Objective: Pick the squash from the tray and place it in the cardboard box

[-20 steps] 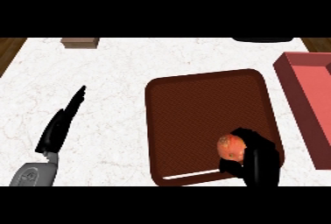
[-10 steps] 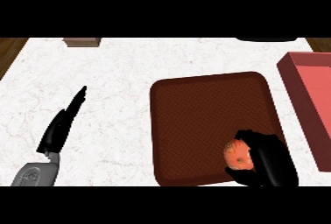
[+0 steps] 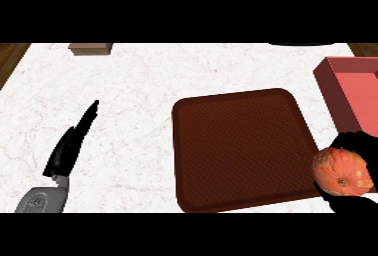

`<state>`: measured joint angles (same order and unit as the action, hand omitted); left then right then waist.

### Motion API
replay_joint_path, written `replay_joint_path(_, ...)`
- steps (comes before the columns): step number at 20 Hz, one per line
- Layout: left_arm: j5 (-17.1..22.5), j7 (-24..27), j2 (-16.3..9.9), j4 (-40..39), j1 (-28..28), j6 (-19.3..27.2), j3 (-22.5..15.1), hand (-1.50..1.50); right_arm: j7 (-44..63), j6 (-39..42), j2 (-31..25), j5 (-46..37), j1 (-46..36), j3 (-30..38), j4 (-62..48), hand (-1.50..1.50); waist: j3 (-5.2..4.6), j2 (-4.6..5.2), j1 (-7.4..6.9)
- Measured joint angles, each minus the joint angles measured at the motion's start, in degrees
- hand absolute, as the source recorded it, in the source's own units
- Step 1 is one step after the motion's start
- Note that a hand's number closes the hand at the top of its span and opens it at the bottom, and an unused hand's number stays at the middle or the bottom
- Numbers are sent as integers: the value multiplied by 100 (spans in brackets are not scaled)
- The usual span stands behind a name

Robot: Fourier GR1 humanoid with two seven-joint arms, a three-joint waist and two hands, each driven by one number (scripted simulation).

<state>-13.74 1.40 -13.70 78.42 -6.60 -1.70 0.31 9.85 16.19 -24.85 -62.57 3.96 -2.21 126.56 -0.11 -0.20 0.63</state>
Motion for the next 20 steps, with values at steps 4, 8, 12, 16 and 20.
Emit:
replay_joint_path(4,18,16,-9,-65,-46,-61,33,0,437,786,-212,590,-469,946,377,150,2,5,-17)
replay_joint_path(8,-59,-24,114,-23,-65,7,-37,0,709,1339,-415,1243,-1002,1893,308,150,5,7,-31)
replay_joint_path(12,-44,52,72,-133,-106,-38,58,0,716,1466,-688,1590,-1478,2599,-279,150,7,14,-51)
replay_joint_path(16,-30,67,67,-135,-122,-102,88,0,233,1380,-1129,1732,-1575,3208,-1171,150,10,19,-59)
replay_joint_path(20,-114,162,115,-154,-56,-62,59,0,-288,1107,-1520,1625,-1638,3473,-2202,150,11,26,-79)
